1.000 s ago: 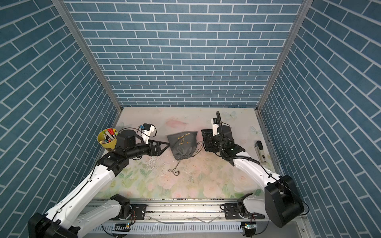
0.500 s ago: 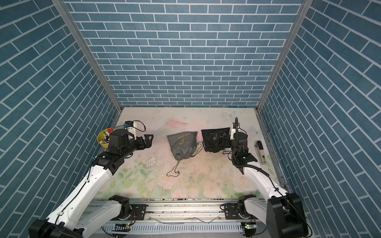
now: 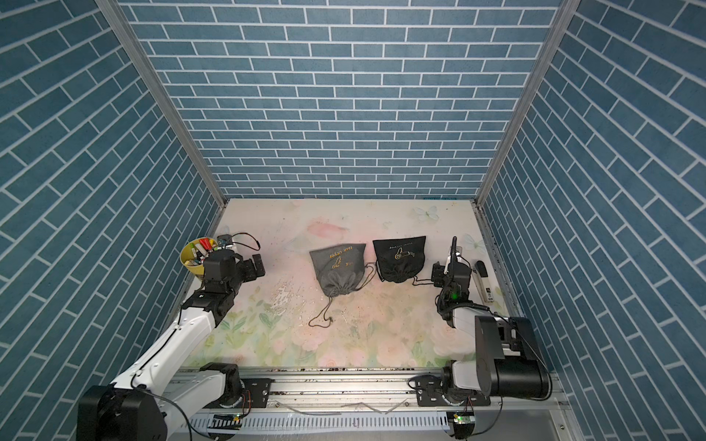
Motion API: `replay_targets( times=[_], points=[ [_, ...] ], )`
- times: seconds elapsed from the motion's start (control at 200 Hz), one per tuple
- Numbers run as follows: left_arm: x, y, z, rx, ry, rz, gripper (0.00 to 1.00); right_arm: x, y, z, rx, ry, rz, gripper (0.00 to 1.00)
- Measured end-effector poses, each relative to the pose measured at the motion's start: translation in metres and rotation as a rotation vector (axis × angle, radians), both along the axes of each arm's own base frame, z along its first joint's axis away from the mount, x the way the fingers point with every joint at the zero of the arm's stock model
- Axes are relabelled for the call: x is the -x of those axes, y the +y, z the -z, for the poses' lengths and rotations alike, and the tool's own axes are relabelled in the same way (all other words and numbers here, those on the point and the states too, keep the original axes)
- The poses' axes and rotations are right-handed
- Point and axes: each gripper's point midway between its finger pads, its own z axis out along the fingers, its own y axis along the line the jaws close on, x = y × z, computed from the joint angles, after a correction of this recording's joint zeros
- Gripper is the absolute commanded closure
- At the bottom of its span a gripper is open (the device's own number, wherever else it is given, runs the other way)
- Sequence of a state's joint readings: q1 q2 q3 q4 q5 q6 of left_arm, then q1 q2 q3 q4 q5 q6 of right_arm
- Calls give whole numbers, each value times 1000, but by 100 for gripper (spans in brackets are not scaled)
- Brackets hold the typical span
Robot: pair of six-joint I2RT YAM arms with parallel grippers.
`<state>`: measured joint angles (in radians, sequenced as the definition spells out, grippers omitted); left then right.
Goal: Pack away hair dryers
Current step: Reset both arms
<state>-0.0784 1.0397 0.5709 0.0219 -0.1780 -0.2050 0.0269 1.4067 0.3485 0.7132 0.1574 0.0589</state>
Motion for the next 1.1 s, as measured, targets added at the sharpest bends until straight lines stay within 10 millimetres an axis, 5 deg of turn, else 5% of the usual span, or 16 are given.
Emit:
replay_targets(
  times=[0.205,0.48,0.515,0.705,1.1],
  points=[
    [-18,12,19,-64,-6,-17,0,-8,-3,21,-24,30,-22,23],
    [-32,19,57,-173,-21,-5,0,-15,-2,11,-39,-11,-42,14],
    [-32,19,63,-180,-17,-2,1,-15,-2,11,-41,-12,-42,1],
    [-34,18,92,-202,-20,17,0,-16,-2,10,-40,-17,-44,1],
    [-42,18,72,-211,-121,7,0,-16,-1,10,-40,-17,-46,1]
  ],
)
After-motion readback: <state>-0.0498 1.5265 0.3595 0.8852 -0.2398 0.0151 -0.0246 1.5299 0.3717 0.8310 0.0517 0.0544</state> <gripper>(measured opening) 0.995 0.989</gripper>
